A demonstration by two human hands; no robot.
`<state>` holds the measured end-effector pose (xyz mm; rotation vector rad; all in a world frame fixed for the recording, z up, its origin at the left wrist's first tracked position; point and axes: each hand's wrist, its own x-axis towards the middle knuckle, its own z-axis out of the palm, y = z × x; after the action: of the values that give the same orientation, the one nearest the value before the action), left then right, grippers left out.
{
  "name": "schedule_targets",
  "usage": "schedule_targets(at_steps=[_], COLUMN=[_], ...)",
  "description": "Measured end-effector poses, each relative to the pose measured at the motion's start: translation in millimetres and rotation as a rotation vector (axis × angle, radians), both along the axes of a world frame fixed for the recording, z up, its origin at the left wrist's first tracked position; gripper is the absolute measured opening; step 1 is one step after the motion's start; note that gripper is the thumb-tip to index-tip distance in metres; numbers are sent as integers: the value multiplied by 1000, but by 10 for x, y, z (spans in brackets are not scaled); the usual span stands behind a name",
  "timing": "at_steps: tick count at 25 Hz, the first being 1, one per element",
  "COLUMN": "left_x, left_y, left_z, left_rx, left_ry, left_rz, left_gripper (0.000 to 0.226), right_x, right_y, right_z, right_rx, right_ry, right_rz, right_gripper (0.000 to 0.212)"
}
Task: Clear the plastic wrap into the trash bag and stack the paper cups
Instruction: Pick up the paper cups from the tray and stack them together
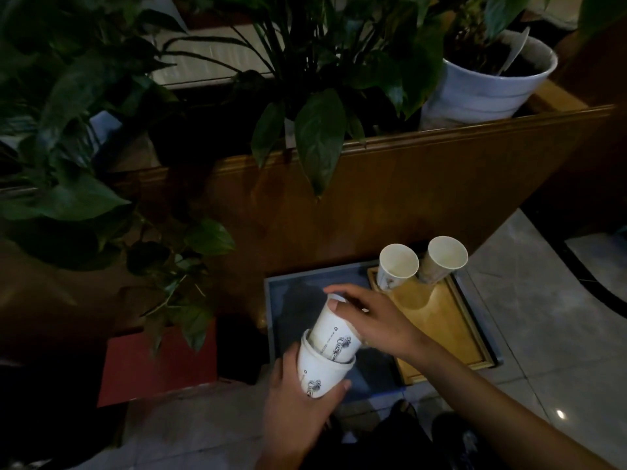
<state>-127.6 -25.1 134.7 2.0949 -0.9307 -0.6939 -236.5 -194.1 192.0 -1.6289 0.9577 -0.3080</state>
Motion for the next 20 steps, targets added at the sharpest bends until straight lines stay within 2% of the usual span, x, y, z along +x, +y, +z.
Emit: schedule_targets(at_steps=[4, 11, 14, 17, 20], left_x=[7, 49, 58, 63, 80], left_y=[-9, -53, -53, -25, -37], left_z=[51, 96, 44, 2, -57], left_rx=[-17, -26, -2, 42, 52], left_ry=[-16, -10, -25, -24, -96], left_rz=[-2, -11, -55, -72, -135], left_gripper=[99, 99, 89, 93, 97], right_x=[68, 181, 225, 312, 438], right_y=[109, 254, 515, 562, 569], right_z=[-14, 66, 19, 17, -2], right_rx=[-34, -106, -183, -221, -294], right_ry=[46, 109, 134, 246, 350], right_rz=[41, 47, 124, 183, 147], right_gripper=[41, 39, 36, 38, 42])
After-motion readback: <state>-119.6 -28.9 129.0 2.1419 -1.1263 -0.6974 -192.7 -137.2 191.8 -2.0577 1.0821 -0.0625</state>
